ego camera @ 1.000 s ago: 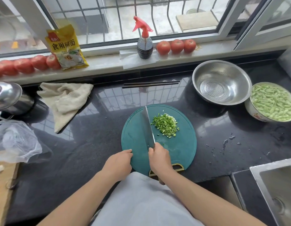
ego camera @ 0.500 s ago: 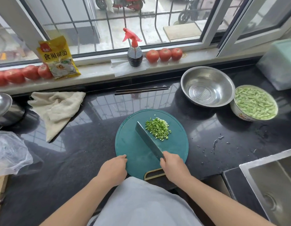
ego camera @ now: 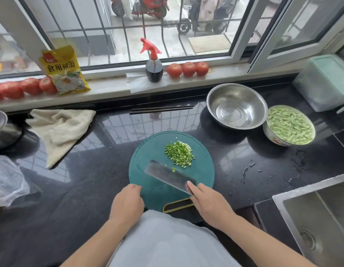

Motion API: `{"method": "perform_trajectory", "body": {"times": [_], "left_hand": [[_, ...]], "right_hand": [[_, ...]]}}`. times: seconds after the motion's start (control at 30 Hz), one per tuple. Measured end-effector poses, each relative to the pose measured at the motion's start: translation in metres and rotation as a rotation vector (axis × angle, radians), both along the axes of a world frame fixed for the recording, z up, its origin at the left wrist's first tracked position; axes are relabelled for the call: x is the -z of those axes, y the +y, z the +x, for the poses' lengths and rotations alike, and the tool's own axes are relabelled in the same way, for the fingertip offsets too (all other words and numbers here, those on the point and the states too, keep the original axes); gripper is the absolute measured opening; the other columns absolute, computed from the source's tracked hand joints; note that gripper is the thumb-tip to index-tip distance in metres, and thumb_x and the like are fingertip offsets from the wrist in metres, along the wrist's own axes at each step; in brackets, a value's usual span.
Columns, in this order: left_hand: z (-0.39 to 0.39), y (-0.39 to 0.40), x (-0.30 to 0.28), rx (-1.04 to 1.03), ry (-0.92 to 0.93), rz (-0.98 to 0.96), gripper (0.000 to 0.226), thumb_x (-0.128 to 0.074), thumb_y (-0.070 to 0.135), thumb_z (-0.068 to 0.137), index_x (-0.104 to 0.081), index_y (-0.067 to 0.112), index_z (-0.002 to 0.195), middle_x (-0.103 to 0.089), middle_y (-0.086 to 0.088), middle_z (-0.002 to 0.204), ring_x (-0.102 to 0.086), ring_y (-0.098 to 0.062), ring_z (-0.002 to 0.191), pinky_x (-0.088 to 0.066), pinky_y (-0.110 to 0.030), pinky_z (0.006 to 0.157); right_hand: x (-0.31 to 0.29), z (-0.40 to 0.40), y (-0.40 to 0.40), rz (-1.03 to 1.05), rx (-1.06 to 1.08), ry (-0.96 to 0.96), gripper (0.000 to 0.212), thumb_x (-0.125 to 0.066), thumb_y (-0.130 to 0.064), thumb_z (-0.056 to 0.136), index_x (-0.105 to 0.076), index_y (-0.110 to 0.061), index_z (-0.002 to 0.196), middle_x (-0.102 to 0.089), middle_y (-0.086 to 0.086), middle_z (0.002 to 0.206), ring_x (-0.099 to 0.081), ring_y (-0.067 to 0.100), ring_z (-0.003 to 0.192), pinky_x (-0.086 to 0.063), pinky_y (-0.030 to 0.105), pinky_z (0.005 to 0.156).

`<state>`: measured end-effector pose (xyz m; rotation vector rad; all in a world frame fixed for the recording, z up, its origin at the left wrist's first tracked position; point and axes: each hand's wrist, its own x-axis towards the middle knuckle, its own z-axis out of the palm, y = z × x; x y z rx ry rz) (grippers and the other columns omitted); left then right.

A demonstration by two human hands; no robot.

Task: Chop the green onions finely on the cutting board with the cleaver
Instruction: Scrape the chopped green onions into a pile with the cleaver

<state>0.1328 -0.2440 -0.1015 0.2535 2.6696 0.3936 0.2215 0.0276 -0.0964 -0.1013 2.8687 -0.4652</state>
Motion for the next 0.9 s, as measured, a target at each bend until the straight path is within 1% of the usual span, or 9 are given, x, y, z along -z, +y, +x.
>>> {"method": "perform_trajectory", "body": {"times": [0.07,0.17,0.37,0.47,0.53,0.6,0.67,0.8,0.9], "left_hand": [[0.006,-0.008,0.001,-0.038,0.018,0.001,0.027,-0.041,0.007,0.089,-0.064,0.020,0.097,-0.063,0.005,0.109,-0.056,-0.017,0.089,-0.045,-0.030,0.076],[0.012,-0.015,0.004,-0.039,-0.017,-0.004,0.032,-0.040,0.007,0.086,-0.066,0.021,0.099,-0.063,0.007,0.110,-0.058,-0.016,0.091,-0.047,-0.031,0.079],[0.016,-0.017,0.005,0.009,-0.016,0.022,0.042,-0.040,0.006,0.090,-0.064,0.018,0.123,-0.061,0.007,0.128,-0.059,-0.018,0.113,-0.046,-0.029,0.095],[0.017,-0.014,0.000,-0.052,-0.016,0.054,0.043,-0.038,0.006,0.090,-0.065,0.020,0.120,-0.063,0.006,0.126,-0.058,-0.018,0.111,-0.048,-0.031,0.094],[0.015,-0.011,-0.007,-0.081,0.093,0.143,0.045,-0.043,0.002,0.088,-0.065,0.020,0.123,-0.064,0.004,0.122,-0.059,-0.020,0.109,-0.050,-0.034,0.091],[0.007,-0.006,-0.016,0.096,0.286,0.216,0.046,-0.056,-0.006,0.078,-0.068,0.015,0.118,-0.065,0.000,0.107,-0.061,-0.023,0.095,-0.053,-0.037,0.077],[-0.013,0.002,-0.015,0.359,0.394,0.230,0.041,-0.056,-0.003,0.075,-0.071,0.015,0.109,-0.065,-0.001,0.100,-0.060,-0.024,0.090,-0.051,-0.038,0.073],[-0.058,0.034,-0.005,0.611,0.253,0.061,0.023,-0.045,0.021,0.096,-0.064,0.022,0.109,-0.059,0.001,0.107,-0.053,-0.026,0.103,-0.040,-0.039,0.083],[-0.079,0.061,0.002,0.710,0.199,0.030,0.029,-0.043,0.029,0.103,-0.062,0.025,0.124,-0.058,0.004,0.122,-0.051,-0.024,0.114,-0.039,-0.040,0.091]], "right_hand": [[0.018,0.011,0.000,0.087,-0.125,0.019,0.049,-0.055,-0.033,0.097,-0.038,-0.021,0.141,-0.047,-0.002,0.092,-0.050,0.022,0.077,-0.042,0.037,0.059],[0.042,0.014,-0.001,0.173,-0.159,0.084,0.056,-0.067,-0.023,0.089,-0.044,-0.017,0.140,-0.047,-0.002,0.089,-0.044,0.020,0.073,-0.036,0.034,0.058],[0.036,-0.012,-0.040,0.122,0.029,0.131,0.047,-0.056,-0.027,0.099,-0.042,-0.016,0.141,-0.047,-0.001,0.092,-0.046,0.021,0.079,-0.037,0.033,0.061],[0.031,-0.021,-0.072,0.079,0.131,0.109,0.047,-0.054,-0.023,0.098,-0.040,-0.015,0.142,-0.046,0.000,0.092,-0.044,0.021,0.080,-0.033,0.033,0.059],[0.025,-0.016,-0.090,0.034,0.164,0.088,0.050,-0.057,-0.020,0.096,-0.039,-0.017,0.143,-0.046,0.001,0.092,-0.045,0.021,0.080,-0.035,0.033,0.058],[0.017,-0.010,-0.100,0.004,0.171,0.075,0.054,-0.062,-0.020,0.093,-0.041,-0.018,0.142,-0.046,0.000,0.091,-0.046,0.020,0.079,-0.035,0.032,0.057],[0.013,-0.005,-0.102,0.015,0.166,0.078,0.056,-0.066,-0.020,0.090,-0.043,-0.019,0.141,-0.047,-0.001,0.090,-0.046,0.019,0.078,-0.030,0.030,0.055],[0.008,0.005,-0.105,0.115,0.184,0.061,0.068,-0.082,-0.017,0.072,-0.053,-0.020,0.133,-0.048,-0.003,0.083,-0.047,0.017,0.070,-0.023,0.029,0.052],[0.008,0.008,-0.107,0.114,0.233,0.081,0.072,-0.085,-0.013,0.064,-0.057,-0.019,0.130,-0.049,-0.003,0.079,-0.048,0.017,0.067,-0.024,0.027,0.050]]}}
